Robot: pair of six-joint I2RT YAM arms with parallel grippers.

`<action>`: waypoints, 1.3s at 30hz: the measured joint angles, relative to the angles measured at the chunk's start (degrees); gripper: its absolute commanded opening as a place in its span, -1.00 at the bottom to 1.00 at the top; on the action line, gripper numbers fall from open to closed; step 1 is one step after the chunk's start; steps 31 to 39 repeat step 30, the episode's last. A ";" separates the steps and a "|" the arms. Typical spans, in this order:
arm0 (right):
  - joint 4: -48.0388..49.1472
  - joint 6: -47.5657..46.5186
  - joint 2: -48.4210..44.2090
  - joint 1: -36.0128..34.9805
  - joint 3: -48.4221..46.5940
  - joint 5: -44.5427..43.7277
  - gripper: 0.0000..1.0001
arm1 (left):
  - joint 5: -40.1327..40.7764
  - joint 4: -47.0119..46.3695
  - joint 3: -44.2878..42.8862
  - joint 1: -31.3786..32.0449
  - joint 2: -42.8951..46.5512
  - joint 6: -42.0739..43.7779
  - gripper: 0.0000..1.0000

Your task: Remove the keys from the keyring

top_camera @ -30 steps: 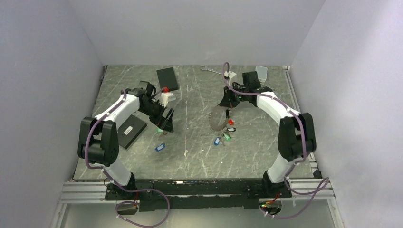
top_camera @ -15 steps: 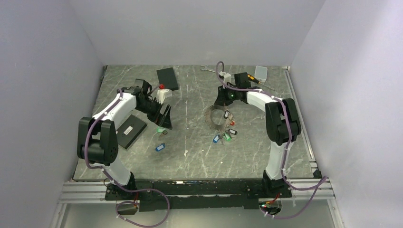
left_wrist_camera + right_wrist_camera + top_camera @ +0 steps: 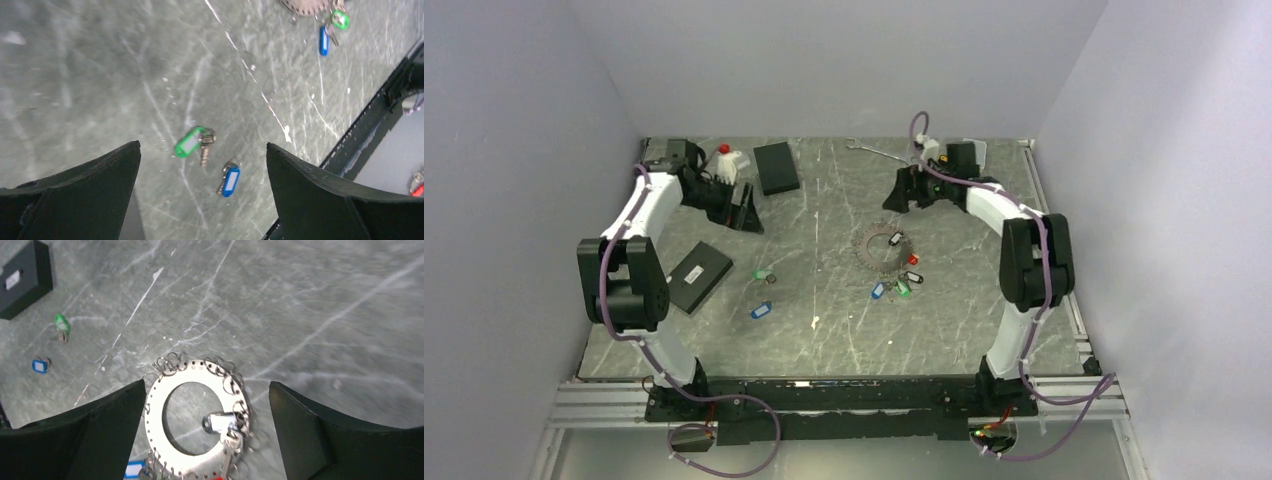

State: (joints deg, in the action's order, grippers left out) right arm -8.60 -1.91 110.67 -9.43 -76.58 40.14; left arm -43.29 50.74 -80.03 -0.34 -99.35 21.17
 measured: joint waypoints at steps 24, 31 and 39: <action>0.17 -2.84 -25.59 18.01 24.57 -0.85 0.99 | 10.47 -11.50 -1.29 -8.20 -2.86 -9.92 0.99; 2.05 -2.82 -25.59 18.01 24.59 -0.61 0.99 | 10.64 -13.70 -1.29 -8.20 -2.78 -10.56 0.99; 2.05 -2.82 -25.59 18.01 24.59 -0.61 0.99 | 10.64 -13.70 -1.29 -8.20 -2.78 -10.56 0.99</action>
